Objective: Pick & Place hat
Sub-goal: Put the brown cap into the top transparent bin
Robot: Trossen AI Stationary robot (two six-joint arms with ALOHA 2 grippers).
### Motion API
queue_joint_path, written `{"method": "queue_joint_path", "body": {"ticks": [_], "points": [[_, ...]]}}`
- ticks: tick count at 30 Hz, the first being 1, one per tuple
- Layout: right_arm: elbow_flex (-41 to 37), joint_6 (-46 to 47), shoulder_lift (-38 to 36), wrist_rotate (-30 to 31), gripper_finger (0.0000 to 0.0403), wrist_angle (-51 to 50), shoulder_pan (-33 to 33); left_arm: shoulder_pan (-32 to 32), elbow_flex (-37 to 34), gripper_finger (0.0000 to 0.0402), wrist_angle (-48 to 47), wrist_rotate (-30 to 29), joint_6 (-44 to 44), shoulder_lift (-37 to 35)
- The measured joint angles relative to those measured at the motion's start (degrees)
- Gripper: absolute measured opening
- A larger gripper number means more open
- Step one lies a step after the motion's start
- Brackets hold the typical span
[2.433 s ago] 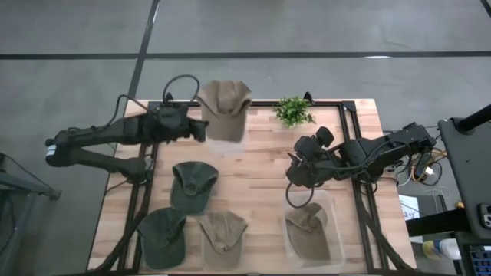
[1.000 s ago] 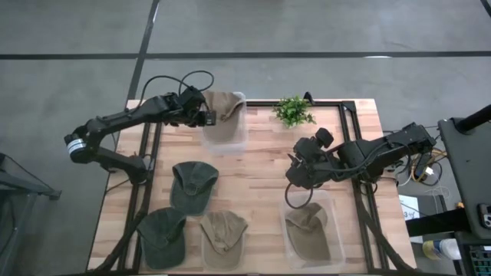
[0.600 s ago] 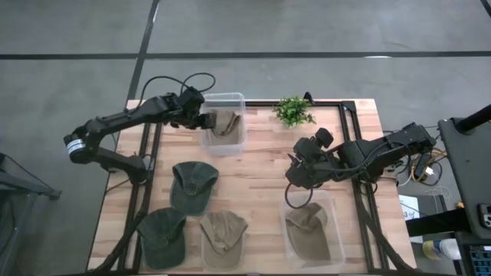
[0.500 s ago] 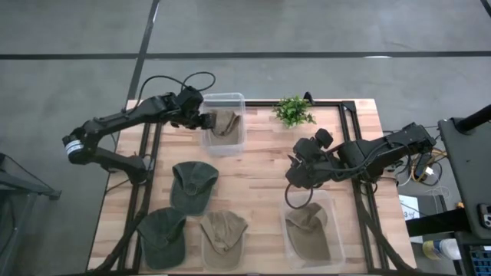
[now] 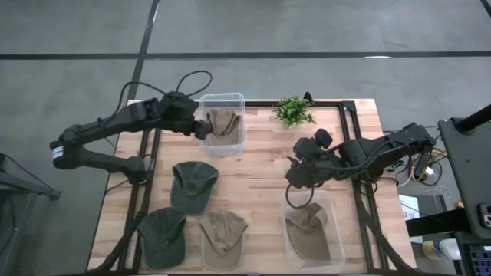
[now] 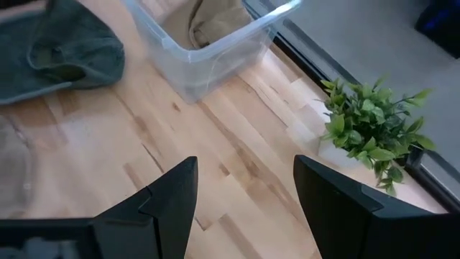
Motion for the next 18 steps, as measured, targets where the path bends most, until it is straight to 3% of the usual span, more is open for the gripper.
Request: {"method": "queue_joint_path", "body": {"ticks": [10, 18], "points": [[0.0, -0.2, 0.0, -5.8, 0.0224, 4.9, 0.2, -11.8, -0.1, 0.0174, 0.0, -2.0, -2.5, -1.1], [0.0, -0.2, 0.0, -5.8, 0.0224, 4.8, 0.4, -25.0, -2.7, 0.0174, -1.2, -2.2, -17.9, -1.0]]}}
